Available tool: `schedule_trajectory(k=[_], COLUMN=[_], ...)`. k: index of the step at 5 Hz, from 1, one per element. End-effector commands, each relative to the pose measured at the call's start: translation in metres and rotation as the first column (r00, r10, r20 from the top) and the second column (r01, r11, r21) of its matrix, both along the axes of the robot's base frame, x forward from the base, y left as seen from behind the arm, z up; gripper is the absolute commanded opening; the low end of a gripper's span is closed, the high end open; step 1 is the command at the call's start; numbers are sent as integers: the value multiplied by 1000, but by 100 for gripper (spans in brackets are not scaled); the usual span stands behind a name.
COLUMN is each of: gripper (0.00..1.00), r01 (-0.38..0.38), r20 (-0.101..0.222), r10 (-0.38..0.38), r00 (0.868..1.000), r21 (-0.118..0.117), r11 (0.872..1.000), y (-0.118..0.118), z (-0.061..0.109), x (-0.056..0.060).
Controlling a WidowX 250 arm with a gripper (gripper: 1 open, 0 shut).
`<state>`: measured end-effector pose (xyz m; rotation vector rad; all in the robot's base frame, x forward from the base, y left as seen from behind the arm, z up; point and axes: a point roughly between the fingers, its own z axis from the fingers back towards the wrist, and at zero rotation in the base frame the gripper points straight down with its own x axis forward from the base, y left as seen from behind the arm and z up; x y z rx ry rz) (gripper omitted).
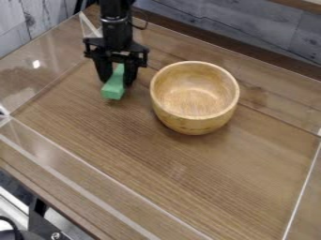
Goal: Put green stick into wooden bowl
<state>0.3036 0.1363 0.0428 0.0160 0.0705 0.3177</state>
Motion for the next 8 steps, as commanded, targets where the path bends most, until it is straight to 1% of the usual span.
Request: schedule_trajectory(k=[1, 2, 3, 4, 5, 6, 7, 8], gripper=[0, 0, 0, 0, 0, 0, 0, 0], r01=[-7, -17, -30, -46, -44, -6, 14, 27], r20=[69, 84, 100, 116, 119, 119, 124, 140], r10=[6, 17, 31, 49, 50, 14, -6, -18], r00=[998, 996, 995, 992, 992, 993, 992, 990], r21=[18, 6, -11, -35, -52, -64, -65, -64], r11=[1000, 1000, 999, 998, 998, 998, 998, 998], y=[0, -5, -16, -29, -48, -79, -110, -140], z=[30, 46, 64, 83, 93, 90, 82, 76], x=[15, 20, 26, 28, 29, 31, 37, 46])
